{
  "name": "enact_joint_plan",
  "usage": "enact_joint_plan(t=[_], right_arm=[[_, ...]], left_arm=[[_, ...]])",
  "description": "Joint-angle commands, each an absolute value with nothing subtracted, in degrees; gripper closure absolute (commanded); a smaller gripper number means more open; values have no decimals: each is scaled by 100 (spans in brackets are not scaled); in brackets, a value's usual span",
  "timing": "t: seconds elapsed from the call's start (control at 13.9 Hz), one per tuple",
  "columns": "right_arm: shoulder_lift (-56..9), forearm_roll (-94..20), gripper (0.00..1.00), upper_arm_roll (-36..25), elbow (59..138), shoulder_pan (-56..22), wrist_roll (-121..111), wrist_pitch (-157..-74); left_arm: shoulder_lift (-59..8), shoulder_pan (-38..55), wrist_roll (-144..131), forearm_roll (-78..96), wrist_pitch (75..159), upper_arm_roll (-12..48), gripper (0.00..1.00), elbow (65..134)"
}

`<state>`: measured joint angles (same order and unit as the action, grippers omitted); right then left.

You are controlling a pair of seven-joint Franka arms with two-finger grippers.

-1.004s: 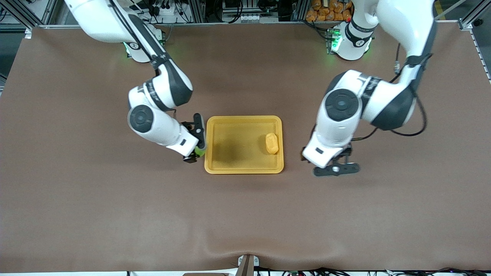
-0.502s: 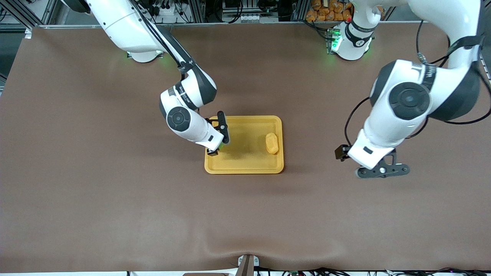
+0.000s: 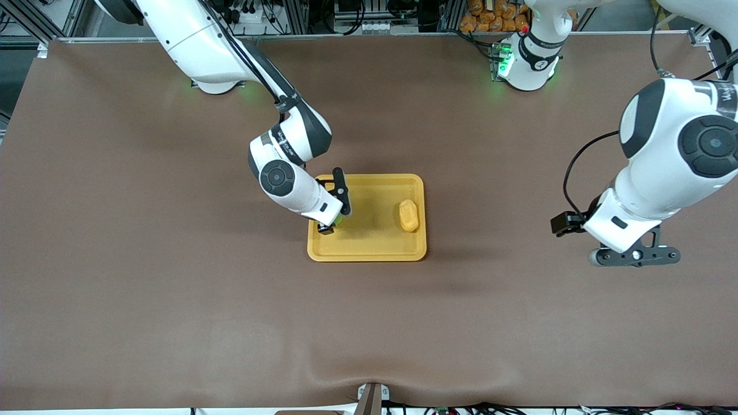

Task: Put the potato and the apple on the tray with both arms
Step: 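Open the left gripper and withdraw while the right gripper lowers the apple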

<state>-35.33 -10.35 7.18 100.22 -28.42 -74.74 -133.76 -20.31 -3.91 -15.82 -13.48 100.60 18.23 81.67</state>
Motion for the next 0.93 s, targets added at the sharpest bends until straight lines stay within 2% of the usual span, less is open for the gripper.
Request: enact_joint_plan(t=[0.0,0.07,0.57,0.86], right_arm=[[-3586,-1160,13,659,10002,-2935,-7436,-13491],[-3586,-1160,0,659,10002,-2936,-7436,-13500],[-3472,-1151,0,668,9993,-2857,-7471,-13421],[-3130,-1169,0,650,9984,-2611,-7287,-12710]], left_arm=[[-1793,-492,-1293,-1248,9818,1881,0,8253],[-1758,-597,-1179,-1248,9748,1898,0,8253],[-1301,-993,-738,-826,9325,1837,0,8262],[-1143,-1019,-712,-835,9062,1811,0,8253]])
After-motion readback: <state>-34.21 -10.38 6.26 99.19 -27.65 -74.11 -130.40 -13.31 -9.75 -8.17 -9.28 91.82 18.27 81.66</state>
